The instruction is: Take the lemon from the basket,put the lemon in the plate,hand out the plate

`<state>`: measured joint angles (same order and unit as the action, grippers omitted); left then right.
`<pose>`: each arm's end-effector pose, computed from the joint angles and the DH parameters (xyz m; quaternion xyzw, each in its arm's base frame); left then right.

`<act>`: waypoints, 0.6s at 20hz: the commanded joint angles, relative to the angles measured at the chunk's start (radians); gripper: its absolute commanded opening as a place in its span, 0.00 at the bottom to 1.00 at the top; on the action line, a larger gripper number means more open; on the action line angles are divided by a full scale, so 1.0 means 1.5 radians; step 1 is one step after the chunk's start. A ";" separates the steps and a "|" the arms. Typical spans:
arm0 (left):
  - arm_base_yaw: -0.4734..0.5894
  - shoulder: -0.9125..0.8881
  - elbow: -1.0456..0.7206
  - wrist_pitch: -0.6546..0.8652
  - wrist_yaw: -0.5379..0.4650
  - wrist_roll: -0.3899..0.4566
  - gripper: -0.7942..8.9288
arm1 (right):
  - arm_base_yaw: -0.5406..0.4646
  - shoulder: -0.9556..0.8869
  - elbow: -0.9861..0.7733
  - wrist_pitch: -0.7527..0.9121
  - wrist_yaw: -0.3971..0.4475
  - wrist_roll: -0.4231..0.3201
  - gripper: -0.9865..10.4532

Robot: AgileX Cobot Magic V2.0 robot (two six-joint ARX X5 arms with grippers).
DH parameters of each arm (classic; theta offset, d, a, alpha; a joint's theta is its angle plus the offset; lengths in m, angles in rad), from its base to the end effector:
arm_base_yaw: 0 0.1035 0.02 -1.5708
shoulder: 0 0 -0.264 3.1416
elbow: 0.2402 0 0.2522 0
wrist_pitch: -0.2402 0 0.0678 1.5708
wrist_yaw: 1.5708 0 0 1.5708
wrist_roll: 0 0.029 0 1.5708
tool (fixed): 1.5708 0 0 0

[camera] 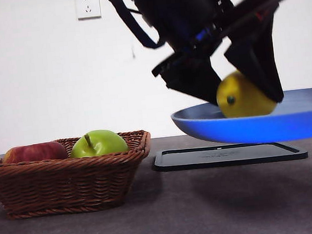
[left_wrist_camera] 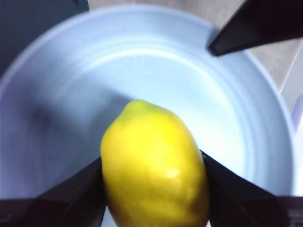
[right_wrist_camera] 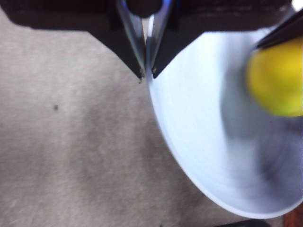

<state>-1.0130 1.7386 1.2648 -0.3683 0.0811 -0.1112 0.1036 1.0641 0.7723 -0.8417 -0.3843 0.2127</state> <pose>0.1959 -0.3184 0.2333 0.1400 0.3910 -0.4537 0.7885 0.1817 0.0298 0.2355 0.1616 0.5502 0.1462 0.8061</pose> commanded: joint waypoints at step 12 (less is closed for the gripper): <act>-0.011 -0.027 0.016 -0.016 0.003 0.001 0.45 | 0.002 0.010 0.013 0.002 -0.024 0.006 0.09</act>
<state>-1.0206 1.6924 1.2655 -0.4030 0.0822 -0.1062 0.1040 1.0683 0.7723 -0.8452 -0.4088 0.2138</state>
